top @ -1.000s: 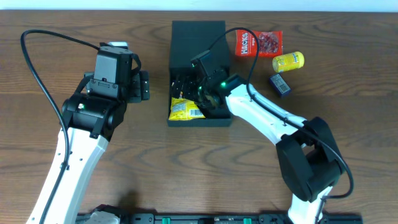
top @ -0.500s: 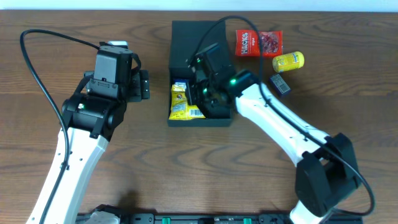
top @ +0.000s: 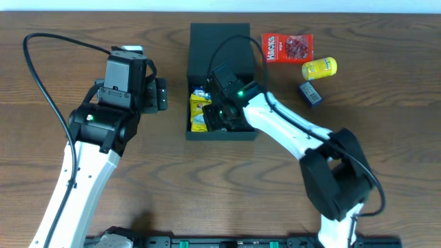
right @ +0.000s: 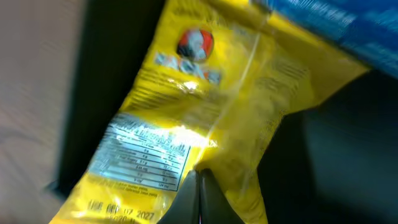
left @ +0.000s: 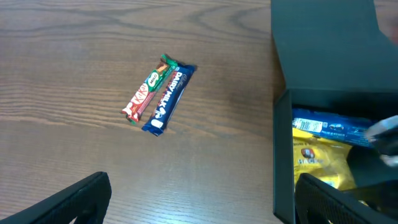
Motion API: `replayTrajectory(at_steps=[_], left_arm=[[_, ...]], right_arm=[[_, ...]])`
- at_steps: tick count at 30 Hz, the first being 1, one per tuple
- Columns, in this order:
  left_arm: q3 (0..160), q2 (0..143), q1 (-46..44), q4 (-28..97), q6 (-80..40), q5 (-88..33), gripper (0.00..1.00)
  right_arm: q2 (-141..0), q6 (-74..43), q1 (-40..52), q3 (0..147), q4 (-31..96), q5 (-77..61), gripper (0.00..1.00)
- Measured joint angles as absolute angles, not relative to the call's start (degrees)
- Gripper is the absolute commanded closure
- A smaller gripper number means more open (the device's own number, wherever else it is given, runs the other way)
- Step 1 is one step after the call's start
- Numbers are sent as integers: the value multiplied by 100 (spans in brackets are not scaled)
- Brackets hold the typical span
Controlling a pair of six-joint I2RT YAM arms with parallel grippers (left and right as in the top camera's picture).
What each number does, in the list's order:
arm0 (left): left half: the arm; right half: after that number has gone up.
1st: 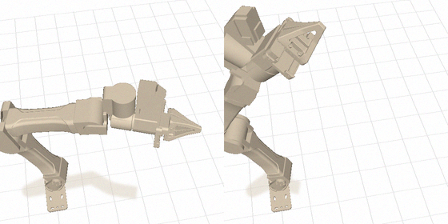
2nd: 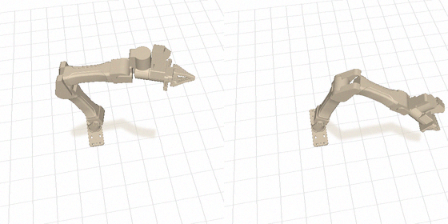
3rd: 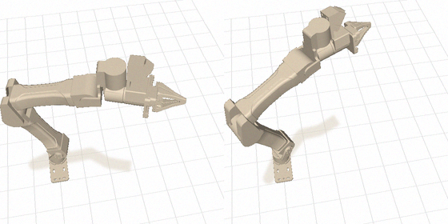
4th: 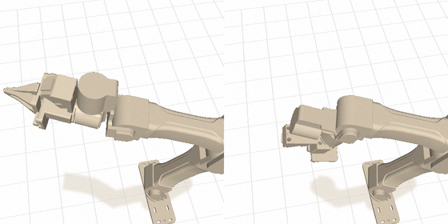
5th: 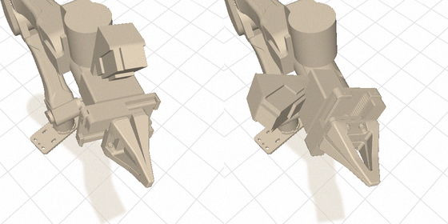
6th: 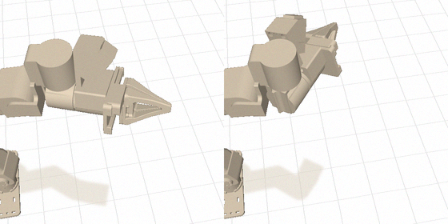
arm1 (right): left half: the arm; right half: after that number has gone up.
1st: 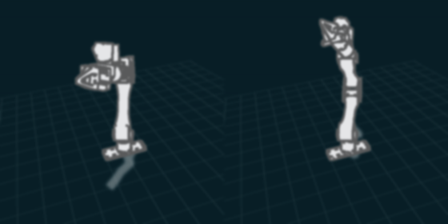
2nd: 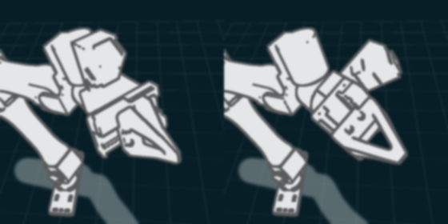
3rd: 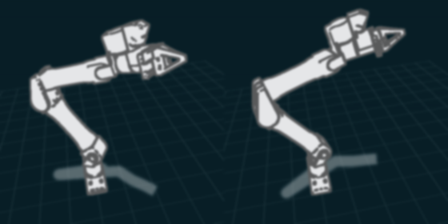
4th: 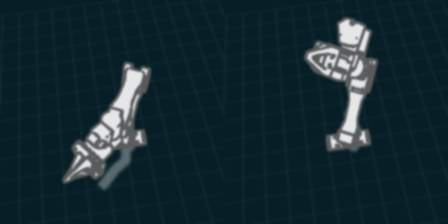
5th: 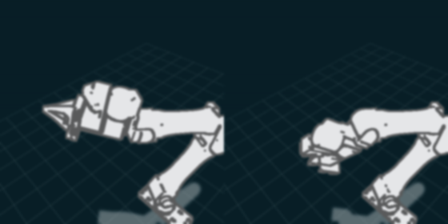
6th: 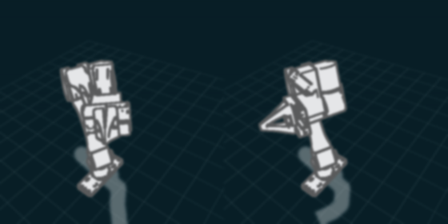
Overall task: Pack container
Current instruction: 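Release the yellow bag in the box and push it down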
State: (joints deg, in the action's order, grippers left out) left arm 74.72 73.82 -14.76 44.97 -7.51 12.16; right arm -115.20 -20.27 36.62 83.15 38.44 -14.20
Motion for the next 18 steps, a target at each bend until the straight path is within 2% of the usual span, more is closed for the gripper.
replayTrajectory(at_steps=[12,18], left_arm=[[7472,7382,-1476,4497,-751,1216,5],[7472,7382,-1476,4497,-751,1216,4]], right_arm=[[-11837,-1743,3625,8318,3548,-1813,99],[-11330,-1527,3417,8318,3538,-2335,99]])
